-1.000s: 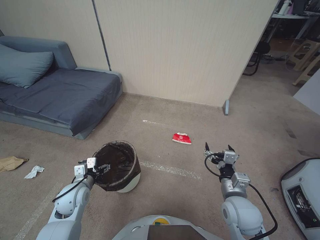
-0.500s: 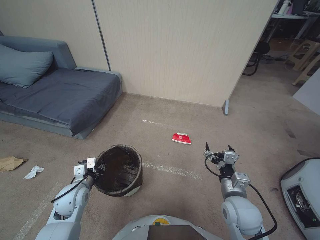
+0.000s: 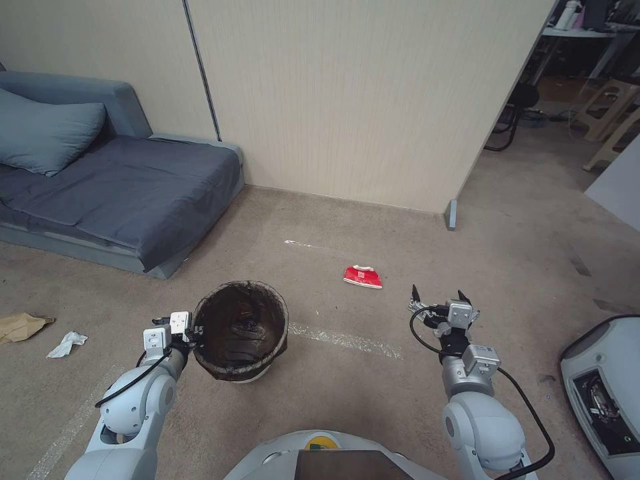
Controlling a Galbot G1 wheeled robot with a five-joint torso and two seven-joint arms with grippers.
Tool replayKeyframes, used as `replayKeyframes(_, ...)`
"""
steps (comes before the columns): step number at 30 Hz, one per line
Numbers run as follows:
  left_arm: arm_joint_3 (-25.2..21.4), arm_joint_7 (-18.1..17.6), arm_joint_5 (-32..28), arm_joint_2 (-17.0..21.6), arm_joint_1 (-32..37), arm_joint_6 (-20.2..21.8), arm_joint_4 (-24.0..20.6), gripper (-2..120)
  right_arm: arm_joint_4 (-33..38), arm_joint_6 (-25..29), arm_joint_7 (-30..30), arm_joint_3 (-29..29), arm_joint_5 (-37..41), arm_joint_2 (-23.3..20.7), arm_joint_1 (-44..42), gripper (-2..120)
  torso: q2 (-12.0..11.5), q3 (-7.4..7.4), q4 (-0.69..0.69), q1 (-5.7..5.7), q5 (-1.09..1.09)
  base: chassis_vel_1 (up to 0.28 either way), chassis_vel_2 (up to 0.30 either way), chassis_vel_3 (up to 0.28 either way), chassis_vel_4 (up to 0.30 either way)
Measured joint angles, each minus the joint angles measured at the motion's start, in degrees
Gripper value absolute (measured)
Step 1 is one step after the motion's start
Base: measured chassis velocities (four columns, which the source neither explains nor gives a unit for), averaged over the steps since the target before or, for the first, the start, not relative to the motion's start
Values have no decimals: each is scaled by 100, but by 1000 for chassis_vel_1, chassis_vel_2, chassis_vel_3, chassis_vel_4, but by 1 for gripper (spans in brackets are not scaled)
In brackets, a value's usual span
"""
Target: Pick up the trash bin, then pick up the garbage from the floor and place it into the trash bin.
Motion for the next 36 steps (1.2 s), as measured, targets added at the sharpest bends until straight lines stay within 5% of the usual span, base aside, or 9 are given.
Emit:
replayKeyframes(20, -166, -95, 202, 137, 598, -7, -2278, 4, 61, -28, 5, 30, -23, -1, -35, 100, 0, -1, 0, 0, 3, 0, 0, 0, 0)
replayKeyframes(36, -193, -39, 778, 95, 1010, -14, -2344, 4, 136, -51, 11, 31, -41, 5, -115, 100, 0, -1, 1, 0, 2, 0, 0, 0, 0)
